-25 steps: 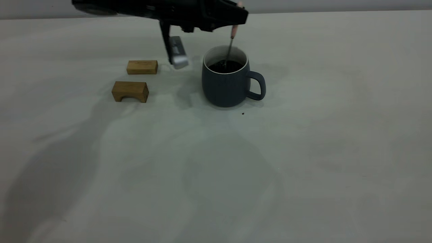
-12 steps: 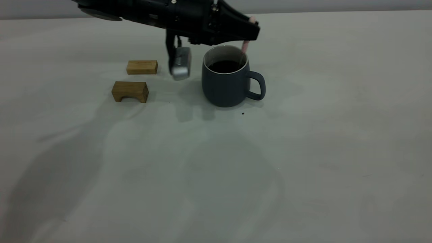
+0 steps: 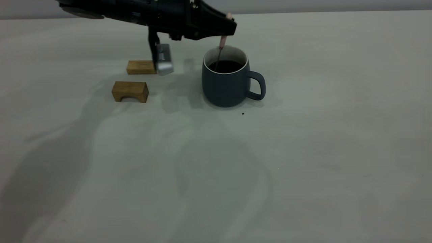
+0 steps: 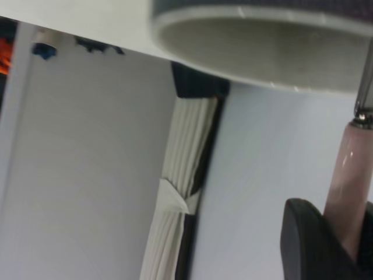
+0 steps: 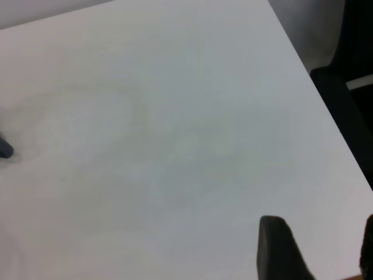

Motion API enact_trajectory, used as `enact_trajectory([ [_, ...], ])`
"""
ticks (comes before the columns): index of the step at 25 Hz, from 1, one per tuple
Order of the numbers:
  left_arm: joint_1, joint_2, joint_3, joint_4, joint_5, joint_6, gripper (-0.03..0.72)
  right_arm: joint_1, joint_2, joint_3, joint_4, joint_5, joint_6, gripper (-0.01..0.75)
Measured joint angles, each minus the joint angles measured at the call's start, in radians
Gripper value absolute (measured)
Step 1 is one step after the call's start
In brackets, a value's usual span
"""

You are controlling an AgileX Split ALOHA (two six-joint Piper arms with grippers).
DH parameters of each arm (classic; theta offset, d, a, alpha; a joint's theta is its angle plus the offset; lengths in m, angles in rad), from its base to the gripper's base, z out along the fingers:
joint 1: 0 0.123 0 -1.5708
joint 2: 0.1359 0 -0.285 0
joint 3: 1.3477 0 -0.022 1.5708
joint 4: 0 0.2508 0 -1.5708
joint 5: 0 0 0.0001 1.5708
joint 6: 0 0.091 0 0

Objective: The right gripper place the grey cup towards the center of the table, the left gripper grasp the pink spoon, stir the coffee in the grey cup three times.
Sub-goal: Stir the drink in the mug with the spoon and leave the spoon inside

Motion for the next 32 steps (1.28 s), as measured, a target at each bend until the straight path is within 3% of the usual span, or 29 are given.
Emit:
enact_trajectory([
  [6,-0.046,0.000,0.000,-0.038,0.009,0.063,0.170,0.000,0.000,0.000,0.000,0.000,0.000,0.381],
  [10,-0.051,0.001,0.000,-0.007,0.095,0.066,0.170,0.000,0.000,0.000,0.000,0.000,0.000,0.381],
  [18,0.011,0.001,0.000,0.138,0.179,-0.013,0.170,0.000,0.000,0.000,0.000,0.000,0.000,0.381],
  [24,0.037,0.001,0.000,0.080,0.107,-0.012,0.170,0.000,0.000,0.000,0.000,0.000,0.000,0.381],
  [32,-0.032,0.001,0.000,-0.037,-0.005,0.096,0.170,0.000,0.000,0.000,0.000,0.000,0.000,0.381],
])
